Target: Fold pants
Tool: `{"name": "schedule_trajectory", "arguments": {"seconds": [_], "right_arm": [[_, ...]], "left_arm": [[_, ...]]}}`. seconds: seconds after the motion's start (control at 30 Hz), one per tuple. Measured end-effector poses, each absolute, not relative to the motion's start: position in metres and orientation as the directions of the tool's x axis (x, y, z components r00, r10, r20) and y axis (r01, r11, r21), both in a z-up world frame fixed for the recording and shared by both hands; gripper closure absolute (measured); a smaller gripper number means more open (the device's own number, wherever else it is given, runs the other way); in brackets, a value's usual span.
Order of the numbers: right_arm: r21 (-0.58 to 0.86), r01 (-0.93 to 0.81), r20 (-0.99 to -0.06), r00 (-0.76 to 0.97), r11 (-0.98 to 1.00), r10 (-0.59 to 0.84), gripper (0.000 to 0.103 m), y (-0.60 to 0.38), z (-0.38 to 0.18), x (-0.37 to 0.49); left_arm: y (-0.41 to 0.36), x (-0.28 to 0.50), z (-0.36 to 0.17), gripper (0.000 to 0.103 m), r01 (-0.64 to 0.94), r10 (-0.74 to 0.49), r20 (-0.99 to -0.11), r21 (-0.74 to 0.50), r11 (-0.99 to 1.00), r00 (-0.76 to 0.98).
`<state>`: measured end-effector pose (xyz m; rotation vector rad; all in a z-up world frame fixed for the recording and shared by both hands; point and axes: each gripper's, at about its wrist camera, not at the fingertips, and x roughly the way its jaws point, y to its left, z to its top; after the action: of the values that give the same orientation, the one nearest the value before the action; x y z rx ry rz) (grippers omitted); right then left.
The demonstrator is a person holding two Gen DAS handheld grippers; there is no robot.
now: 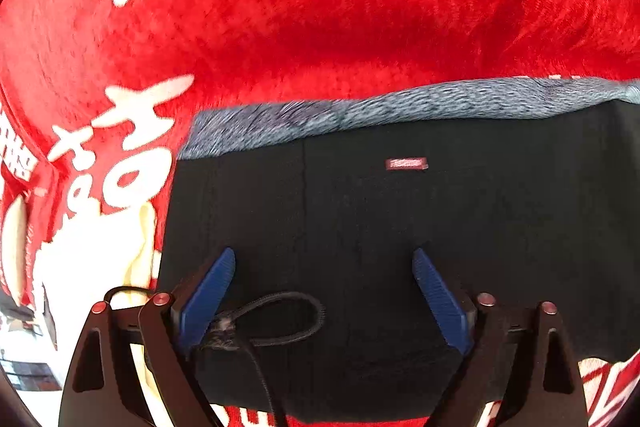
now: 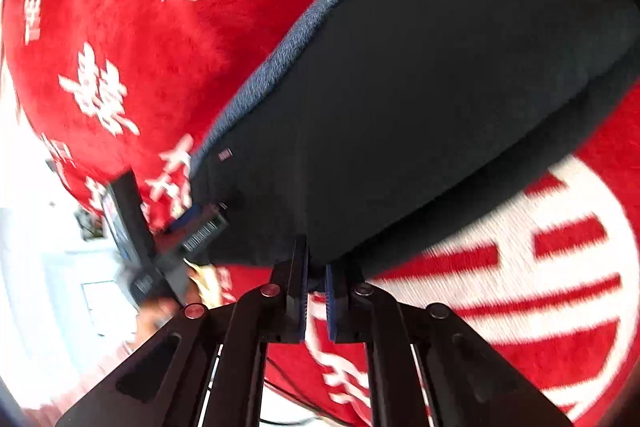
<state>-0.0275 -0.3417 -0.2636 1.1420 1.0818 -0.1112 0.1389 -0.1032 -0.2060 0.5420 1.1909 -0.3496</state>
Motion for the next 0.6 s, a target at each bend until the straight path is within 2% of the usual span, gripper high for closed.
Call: {"name": "schedule_trajectory", "arguments": {"seconds": [0.07, 0.2, 0.3, 0.43, 0.5, 0.6], "right_arm": [[0.656, 0.624, -0.752, 0.490, 0.425, 0.441, 0.097, -0.339, -0.284, -0.039], [0.671, 0.616, -0.737, 0.496, 0.413, 0.459, 0.096, -0.340, -0.292, -0.047], [0.611, 0.615, -0.787, 0.409, 0.498, 0.462, 0.095, -0.343, -0.278, -0.050], [0.538, 0.590, -0.841, 0.421, 0.602, 0.340, 0.094, -0.373, -0.238, -0.057], [0.489, 0.573, -0.862, 0.435, 0.657, 0.261, 0.090, -0.392, -0.220, -0.048], [0.408, 0.547, -0.887, 0.428, 0.731, 0.175, 0.071, -0.417, -0.211, -0.026]], "left_arm": [[-0.097, 0.142, -0.209, 0.001, 0.508, 0.017, -0.943, 0.195, 0.839, 0.333], [-0.100, 0.142, -0.209, 0.001, 0.498, 0.037, -0.941, 0.211, 0.841, 0.336], [-0.106, 0.137, -0.199, 0.002, 0.494, 0.056, -0.950, 0.209, 0.844, 0.307], [-0.132, 0.105, -0.173, 0.002, 0.550, -0.045, -0.953, 0.134, 0.824, 0.299], [-0.155, 0.088, -0.171, 0.002, 0.578, -0.096, -0.957, 0.085, 0.812, 0.275], [-0.193, 0.067, -0.181, 0.002, 0.595, -0.144, -0.965, 0.017, 0.804, 0.221]]}}
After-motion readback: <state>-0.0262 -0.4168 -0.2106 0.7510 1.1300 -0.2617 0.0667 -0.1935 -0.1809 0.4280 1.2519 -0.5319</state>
